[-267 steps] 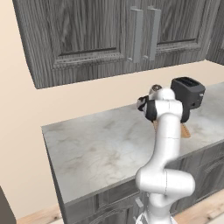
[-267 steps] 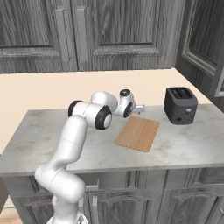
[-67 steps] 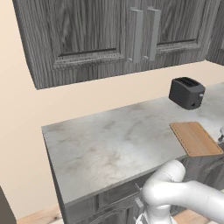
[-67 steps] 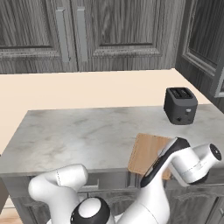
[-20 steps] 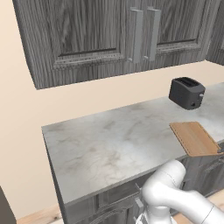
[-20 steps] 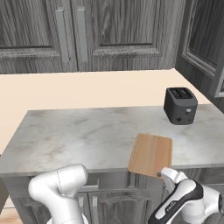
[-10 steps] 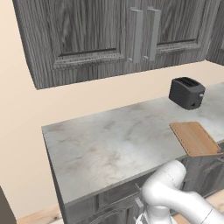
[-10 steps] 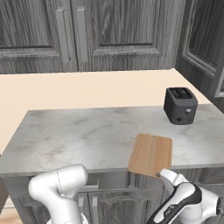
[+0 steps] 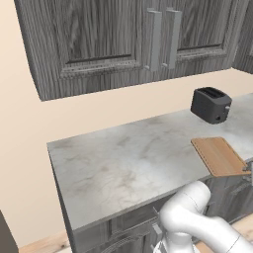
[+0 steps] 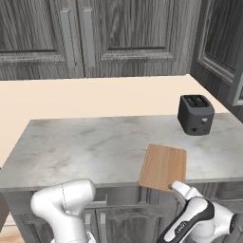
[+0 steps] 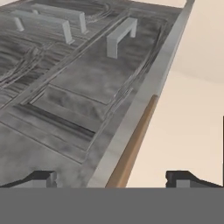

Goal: Move the cutting board and knife to the sink. Then move spray from the cabinet to the counter.

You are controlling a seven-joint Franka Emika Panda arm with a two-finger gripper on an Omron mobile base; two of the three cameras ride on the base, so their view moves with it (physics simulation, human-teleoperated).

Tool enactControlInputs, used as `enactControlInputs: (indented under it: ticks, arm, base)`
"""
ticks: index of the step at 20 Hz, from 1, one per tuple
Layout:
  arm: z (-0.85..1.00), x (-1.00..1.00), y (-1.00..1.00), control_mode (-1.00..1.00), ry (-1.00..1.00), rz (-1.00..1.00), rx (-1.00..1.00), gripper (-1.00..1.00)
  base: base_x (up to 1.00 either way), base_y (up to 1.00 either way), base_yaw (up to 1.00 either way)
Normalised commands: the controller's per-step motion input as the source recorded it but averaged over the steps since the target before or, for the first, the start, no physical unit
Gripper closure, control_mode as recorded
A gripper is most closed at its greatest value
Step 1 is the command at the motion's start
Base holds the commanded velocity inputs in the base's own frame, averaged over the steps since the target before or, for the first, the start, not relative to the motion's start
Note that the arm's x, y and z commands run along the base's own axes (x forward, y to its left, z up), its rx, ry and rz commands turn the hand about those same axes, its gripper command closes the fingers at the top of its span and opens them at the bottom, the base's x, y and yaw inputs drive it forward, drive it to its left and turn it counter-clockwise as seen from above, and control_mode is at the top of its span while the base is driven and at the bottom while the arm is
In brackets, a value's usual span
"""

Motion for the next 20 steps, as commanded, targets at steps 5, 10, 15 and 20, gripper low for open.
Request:
enactControlInputs:
  ticks: [5, 10, 15, 20]
  arm:
    - [0.00, 0.07, 0.07, -1.00, -0.02, -0.04, 0.00, -1.00]
    - [0.00, 0.05, 0.08, -1.00, -0.02, -0.05, 0.00, -1.00]
    - [0.00, 0.01, 0.07, -1.00, 0.00, -0.03, 0.00, -1.00]
    - [0.09, 0.00, 0.00, -1.00, -0.12, -0.10, 0.00, -1.00]
  base:
    - [0.00, 0.00, 0.00]
    - [0.00, 0.00, 0.00]
    - [0.00, 0.00, 0.00]
    - [0.00, 0.00, 0.00]
